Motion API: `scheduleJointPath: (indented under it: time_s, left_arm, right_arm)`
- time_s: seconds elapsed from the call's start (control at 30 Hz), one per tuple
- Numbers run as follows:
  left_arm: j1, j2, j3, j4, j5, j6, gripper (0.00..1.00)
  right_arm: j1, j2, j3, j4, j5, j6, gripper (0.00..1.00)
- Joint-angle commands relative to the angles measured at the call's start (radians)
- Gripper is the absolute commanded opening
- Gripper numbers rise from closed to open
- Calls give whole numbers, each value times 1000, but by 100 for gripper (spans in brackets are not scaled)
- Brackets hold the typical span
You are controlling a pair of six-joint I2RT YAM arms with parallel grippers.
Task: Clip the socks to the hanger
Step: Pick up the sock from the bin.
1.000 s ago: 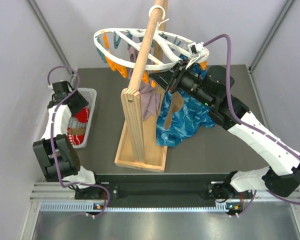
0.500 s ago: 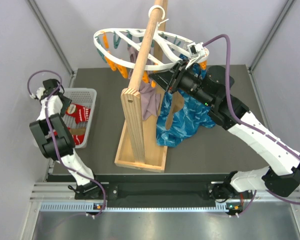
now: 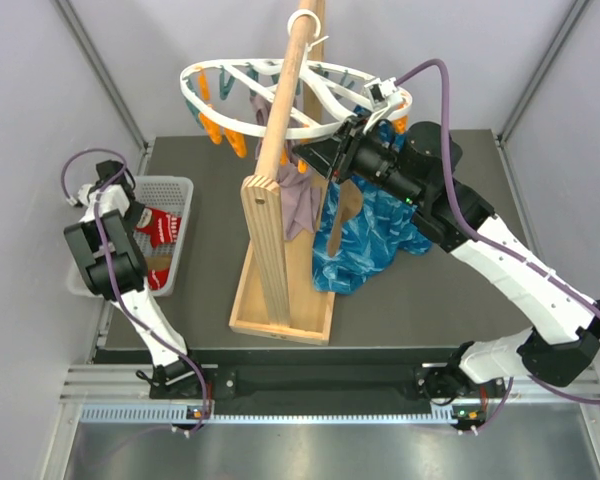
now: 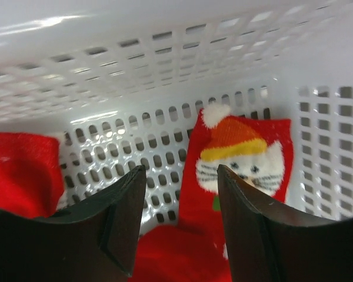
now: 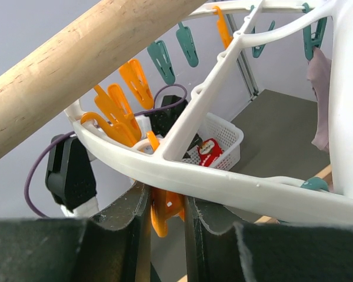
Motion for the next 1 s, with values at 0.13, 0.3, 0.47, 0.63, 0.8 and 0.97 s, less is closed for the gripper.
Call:
scheduleJointPath:
  time_s: [0.13, 0.3, 0.47, 0.63, 0.8, 0.97]
  left_arm:
    - [-5, 109, 62, 37, -8, -4, 56]
    - [-19, 116, 59, 91, -19, 38, 46]
    - [-22, 99, 44, 159, 21, 87, 21]
    - [-28, 39, 18, 212, 42, 139, 0]
    - [-31, -100, -76, 261, 67, 188, 0]
    - [-31, -296, -150, 271, 252, 174, 0]
  right_arm:
    - [-25, 54, 14, -123, 43, -12, 0]
    - [-25, 57, 9, -126, 44, -11, 0]
    - [-25, 51, 6, -128, 50, -17, 0]
    - [-25, 40, -3, -131, 59, -18, 0]
    - [-24, 23, -20, -125, 62, -15, 0]
    - [-25, 13, -40, -117, 62, -14, 0]
